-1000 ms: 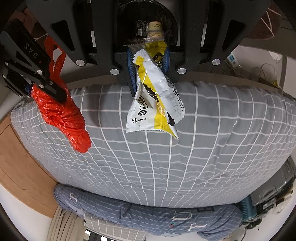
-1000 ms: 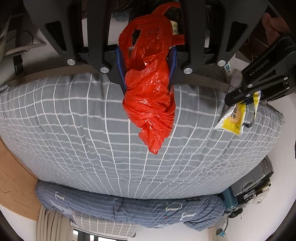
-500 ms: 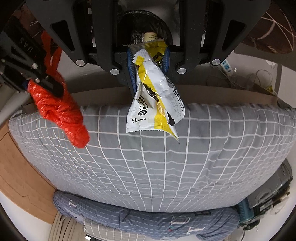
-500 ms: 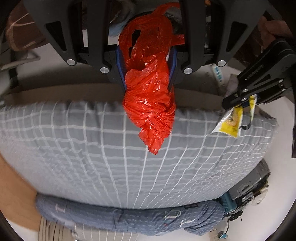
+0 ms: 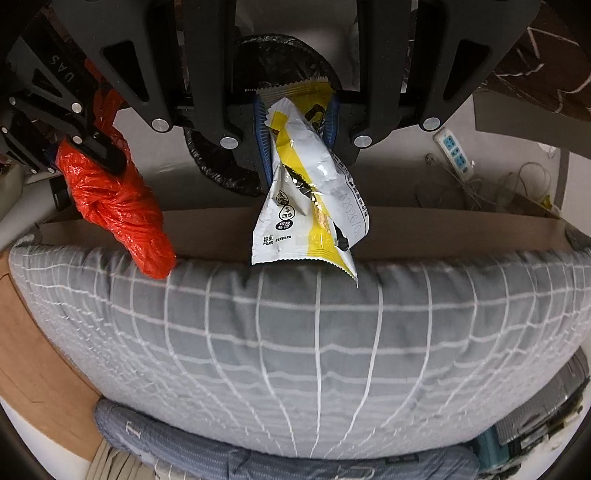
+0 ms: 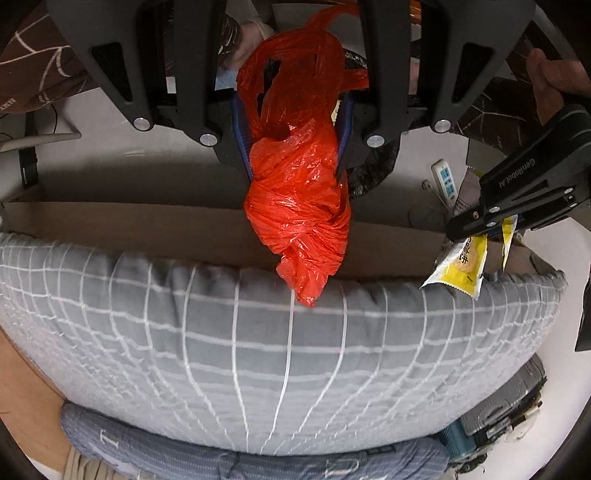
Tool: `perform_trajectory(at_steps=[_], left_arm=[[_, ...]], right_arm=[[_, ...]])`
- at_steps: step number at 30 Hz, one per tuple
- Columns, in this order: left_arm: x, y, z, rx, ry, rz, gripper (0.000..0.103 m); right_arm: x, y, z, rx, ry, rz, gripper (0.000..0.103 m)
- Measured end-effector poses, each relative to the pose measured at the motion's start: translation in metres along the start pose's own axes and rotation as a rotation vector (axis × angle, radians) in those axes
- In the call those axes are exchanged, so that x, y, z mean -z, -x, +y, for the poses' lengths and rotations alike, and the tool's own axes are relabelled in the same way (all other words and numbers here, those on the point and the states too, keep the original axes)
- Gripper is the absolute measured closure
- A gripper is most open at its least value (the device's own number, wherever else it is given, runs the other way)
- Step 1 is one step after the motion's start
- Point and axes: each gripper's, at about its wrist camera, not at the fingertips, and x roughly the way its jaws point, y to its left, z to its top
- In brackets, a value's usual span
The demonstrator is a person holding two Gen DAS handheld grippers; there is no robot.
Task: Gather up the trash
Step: 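Carry the red bag and yellow wrapper down over the trash bin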
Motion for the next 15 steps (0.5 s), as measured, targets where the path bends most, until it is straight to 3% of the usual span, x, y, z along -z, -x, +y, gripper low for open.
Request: perform_trajectory(at_steps=[12,15], left_arm=[[0.018,-0.037,0.016,-0.024,0.004,0.084,0.079],[0.020,-0.040,0.023,-0.034,0.016,0.090,0.079]], right_arm=[[0.006,-0.046,0.019,-0.032,0.033,0.101,0.067],[0.003,-0.053,0.026,-0.047,0.043,0.106,0.061]])
